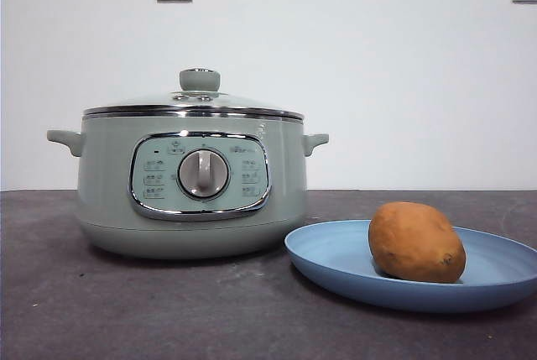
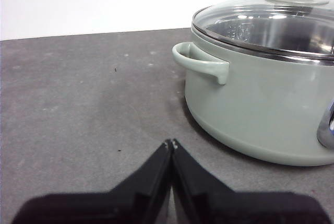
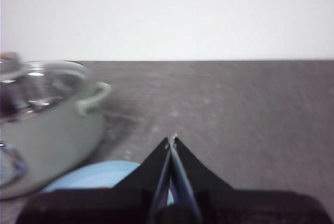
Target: Take the potato out from the steamer,put the potato on the plate,close the lid
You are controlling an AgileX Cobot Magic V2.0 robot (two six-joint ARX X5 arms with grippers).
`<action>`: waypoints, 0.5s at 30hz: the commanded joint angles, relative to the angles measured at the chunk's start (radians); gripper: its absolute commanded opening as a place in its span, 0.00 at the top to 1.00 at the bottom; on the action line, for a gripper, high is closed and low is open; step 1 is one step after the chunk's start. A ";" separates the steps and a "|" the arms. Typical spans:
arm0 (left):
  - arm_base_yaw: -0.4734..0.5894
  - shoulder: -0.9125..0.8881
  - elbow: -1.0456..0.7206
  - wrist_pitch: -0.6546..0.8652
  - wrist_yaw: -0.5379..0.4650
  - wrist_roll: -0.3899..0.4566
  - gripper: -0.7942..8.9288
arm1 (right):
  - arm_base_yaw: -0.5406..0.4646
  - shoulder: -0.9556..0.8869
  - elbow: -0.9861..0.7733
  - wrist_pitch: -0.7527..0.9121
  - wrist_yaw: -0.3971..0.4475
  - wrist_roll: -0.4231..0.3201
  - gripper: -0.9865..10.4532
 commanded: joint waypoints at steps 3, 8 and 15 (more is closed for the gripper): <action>0.003 -0.003 -0.016 0.000 -0.001 -0.006 0.92 | 0.000 -0.065 -0.110 0.041 0.079 0.076 0.91; 0.003 -0.003 -0.015 0.000 -0.001 -0.007 0.92 | 0.000 -0.110 -0.174 0.036 0.081 0.082 0.91; 0.003 -0.003 -0.016 0.000 -0.002 -0.006 0.92 | 0.000 -0.122 -0.208 0.003 0.077 0.104 0.91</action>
